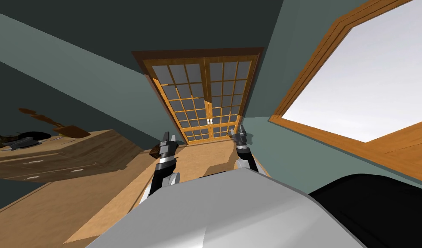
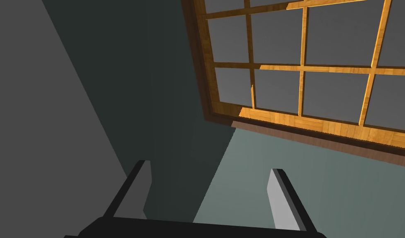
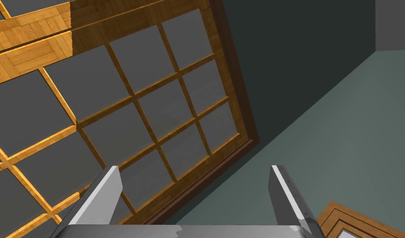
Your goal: Pull the door open
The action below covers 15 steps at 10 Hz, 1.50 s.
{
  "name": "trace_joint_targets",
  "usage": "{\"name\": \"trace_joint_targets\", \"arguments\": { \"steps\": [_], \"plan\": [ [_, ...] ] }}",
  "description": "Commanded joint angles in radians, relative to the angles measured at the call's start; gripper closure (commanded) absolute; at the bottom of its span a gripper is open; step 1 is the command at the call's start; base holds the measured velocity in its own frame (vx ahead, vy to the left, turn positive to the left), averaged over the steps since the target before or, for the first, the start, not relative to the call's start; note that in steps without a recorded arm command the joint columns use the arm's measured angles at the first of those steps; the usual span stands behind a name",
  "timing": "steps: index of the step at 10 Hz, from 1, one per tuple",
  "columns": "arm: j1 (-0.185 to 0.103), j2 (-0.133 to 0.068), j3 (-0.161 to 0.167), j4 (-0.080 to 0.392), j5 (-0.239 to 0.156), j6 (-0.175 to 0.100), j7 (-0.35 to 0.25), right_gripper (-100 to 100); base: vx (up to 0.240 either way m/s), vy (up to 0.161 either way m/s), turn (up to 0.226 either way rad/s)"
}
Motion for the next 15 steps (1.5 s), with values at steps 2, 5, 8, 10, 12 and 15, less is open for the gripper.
{"name": "trace_joint_targets", "arguments": {
  "steps": [2,5,8,10,12,15],
  "plan": [
    [-0.009,-0.012,0.007,0.051,-0.024,-0.012,-0.053,-100,0.111,0.019,0.044],
    [-0.024,-0.027,0.013,0.115,-0.054,-0.023,-0.115,-100,0.099,0.023,0.051],
    [-0.041,-0.043,0.02,0.182,-0.086,-0.034,-0.18,-100,0.1,0.025,0.052],
    [-0.052,-0.053,0.024,0.228,-0.108,-0.042,-0.225,-100,0.103,-0.002,0.05],
    [-0.063,-0.063,0.029,0.275,-0.13,-0.05,-0.27,-100,0.1,0.039,0.053],
    [-0.081,-0.079,0.036,0.346,-0.164,-0.062,-0.34,-100,0.106,0.028,0.057]
  ]
}}
